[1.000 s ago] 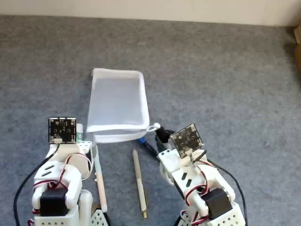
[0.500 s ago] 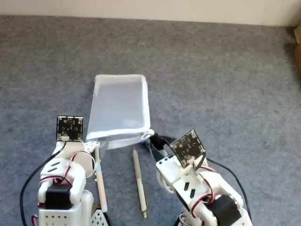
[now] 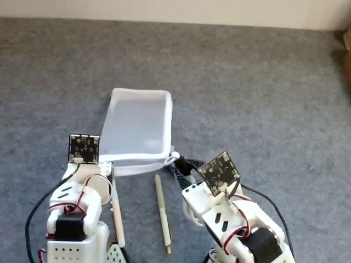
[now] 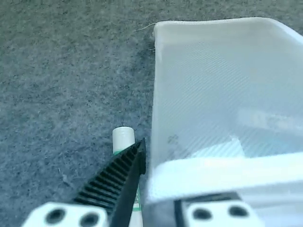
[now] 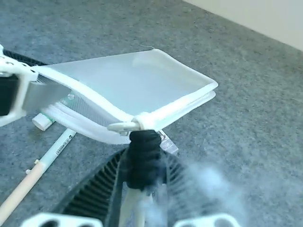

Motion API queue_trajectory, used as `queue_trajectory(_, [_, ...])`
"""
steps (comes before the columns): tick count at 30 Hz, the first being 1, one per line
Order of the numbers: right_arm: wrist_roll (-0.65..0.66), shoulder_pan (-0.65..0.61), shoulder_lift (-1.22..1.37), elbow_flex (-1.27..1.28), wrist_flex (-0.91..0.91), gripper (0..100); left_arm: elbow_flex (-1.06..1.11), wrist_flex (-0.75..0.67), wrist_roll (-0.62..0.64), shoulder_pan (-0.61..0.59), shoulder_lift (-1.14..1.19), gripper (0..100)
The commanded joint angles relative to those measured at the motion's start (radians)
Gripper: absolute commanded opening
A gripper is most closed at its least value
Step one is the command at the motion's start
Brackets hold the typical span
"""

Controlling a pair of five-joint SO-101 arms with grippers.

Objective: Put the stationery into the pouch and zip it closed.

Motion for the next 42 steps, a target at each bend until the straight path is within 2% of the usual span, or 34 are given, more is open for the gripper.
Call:
queue_trajectory(1, [-0.009,-0.004,-0.002,-0.065,0.002,0.4,-0.087,0.021,-0.06,0.012,-0.008,0])
queue_trajectory(5, [-0.006,-0.004,-0.002,-0.064,0.001,0.4,-0.156,0.112,-0.06,0.013,-0.008,1])
queue_trajectory(9, [-0.005,-0.004,0.007,-0.065,-0.001,0.8,-0.182,0.127,-0.057,-0.013,-0.008,1])
queue_trajectory(15, [-0.009,-0.004,0.008,-0.065,0.03,14.6,-0.209,0.129,-0.057,-0.111,-0.007,1])
queue_trajectory(22, [-0.005,-0.004,0.01,-0.071,0.077,15.4,-0.26,0.186,-0.06,-0.114,-0.007,1])
queue_trajectory(29, [0.026,-0.004,0.062,-0.071,0.088,20.7,-0.317,0.186,-0.06,-0.114,-0.002,1])
queue_trajectory(32, [0.037,-0.002,0.174,-0.071,0.082,20.7,-0.372,0.186,-0.06,-0.116,0.079,1])
queue_trajectory(36, [0.032,0.065,0.332,-0.111,0.042,20.7,-0.501,0.186,-0.061,-0.124,0.288,1])
queue_trajectory(42, [0.032,0.113,0.463,-0.147,0.028,20.7,-0.684,0.187,-0.058,-0.216,0.538,1])
